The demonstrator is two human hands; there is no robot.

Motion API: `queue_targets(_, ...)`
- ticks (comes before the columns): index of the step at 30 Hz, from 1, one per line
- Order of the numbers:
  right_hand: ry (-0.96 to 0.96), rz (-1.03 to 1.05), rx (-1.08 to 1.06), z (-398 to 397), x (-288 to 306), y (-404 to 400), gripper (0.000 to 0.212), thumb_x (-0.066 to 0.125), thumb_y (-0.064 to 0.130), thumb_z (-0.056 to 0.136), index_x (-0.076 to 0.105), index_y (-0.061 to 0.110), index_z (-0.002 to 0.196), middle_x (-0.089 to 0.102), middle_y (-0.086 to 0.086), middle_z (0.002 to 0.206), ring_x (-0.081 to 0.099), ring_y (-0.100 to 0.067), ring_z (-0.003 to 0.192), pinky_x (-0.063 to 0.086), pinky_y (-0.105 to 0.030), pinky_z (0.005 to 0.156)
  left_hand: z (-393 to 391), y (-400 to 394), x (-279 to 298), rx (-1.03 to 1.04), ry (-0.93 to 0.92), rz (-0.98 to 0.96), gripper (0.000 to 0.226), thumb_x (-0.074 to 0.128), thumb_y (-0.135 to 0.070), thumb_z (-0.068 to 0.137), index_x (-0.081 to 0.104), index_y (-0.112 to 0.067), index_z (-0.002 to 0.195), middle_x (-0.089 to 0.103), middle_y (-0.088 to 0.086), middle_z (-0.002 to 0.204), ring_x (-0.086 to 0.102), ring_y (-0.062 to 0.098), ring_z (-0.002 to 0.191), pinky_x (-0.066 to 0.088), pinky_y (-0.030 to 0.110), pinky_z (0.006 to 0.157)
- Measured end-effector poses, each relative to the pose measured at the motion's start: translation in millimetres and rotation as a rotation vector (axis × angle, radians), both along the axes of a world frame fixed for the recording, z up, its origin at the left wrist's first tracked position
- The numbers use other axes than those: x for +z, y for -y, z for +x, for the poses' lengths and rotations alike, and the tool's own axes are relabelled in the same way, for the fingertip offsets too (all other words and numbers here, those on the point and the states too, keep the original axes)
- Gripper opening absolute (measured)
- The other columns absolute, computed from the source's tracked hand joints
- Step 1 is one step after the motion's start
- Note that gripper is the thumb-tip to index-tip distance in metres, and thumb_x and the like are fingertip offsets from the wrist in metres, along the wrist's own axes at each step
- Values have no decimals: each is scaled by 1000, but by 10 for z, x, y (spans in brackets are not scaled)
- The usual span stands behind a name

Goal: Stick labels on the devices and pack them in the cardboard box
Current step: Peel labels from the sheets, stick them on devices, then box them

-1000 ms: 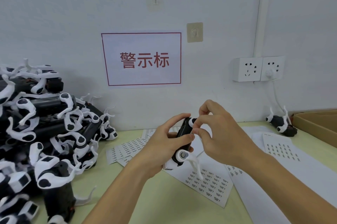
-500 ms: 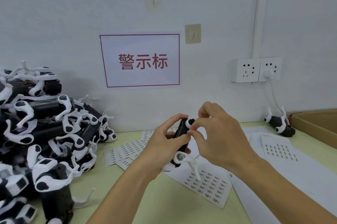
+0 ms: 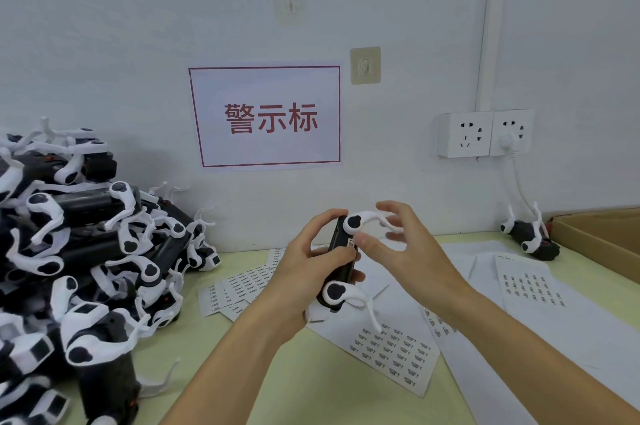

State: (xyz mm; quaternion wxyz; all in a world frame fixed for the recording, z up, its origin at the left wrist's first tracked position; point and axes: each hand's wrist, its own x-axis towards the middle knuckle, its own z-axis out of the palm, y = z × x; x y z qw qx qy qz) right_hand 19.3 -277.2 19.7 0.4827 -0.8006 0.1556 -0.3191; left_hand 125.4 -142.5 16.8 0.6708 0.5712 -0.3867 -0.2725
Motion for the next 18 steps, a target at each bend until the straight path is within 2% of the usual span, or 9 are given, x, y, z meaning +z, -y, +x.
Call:
queue_targets(3, 29, 126, 88, 1, 6, -1, 35, 74, 48, 83, 59, 45, 115, 65, 18, 116, 65, -2, 104, 48, -26, 84, -16, 1, 7, -6, 40, -22, 50, 73, -17, 82, 63, -47, 121, 74, 12, 102, 72, 28, 83, 56, 36, 71)
queue_targets(6, 34, 186, 120, -3, 21, 0, 19, 76, 35, 85, 69, 39, 102, 71, 12, 105, 71, -7, 93, 55, -30, 77, -19, 8, 1, 7, 91, -23, 55, 72, -19, 76, 62, -48, 121, 73, 11, 106, 73, 29, 83, 56, 38, 74)
queue_targets(9, 27, 265, 155, -20, 29, 27, 16, 76, 25, 86, 72, 30, 101, 72, 5, 97, 69, -9, 82, 52, -28, 72, -40, 31, -14, 4, 94, -32, 51, 74, -25, 76, 63, -47, 120, 74, 10, 106, 73, 29, 82, 57, 38, 74)
queue_targets(13, -2, 294, 229, -49, 54, 53, 14, 73, 16, 89, 73, 23, 101, 71, 7, 88, 66, -5, 75, 51, -27, 71, -50, 24, -5, 5, 81, -30, 56, 84, -43, 68, 63, -46, 119, 75, 12, 102, 74, 32, 83, 59, 37, 72)
queue_targets(16, -30, 259, 271, -82, 93, 96, 16, 70, 16, 89, 72, 23, 103, 72, 2, 95, 67, -8, 82, 52, -29, 74, -23, 19, -9, 9, 76, -35, 44, 80, -28, 81, 65, -43, 119, 75, 13, 100, 74, 34, 84, 60, 39, 71)
queue_targets(18, -53, 259, 295, -101, 130, 129, 23, 68, 25, 82, 73, 29, 104, 73, 2, 102, 68, -12, 89, 54, -31, 77, -10, 22, -11, 42, 94, -27, 39, 70, -14, 92, 65, -42, 118, 75, 14, 97, 74, 34, 82, 61, 44, 74)
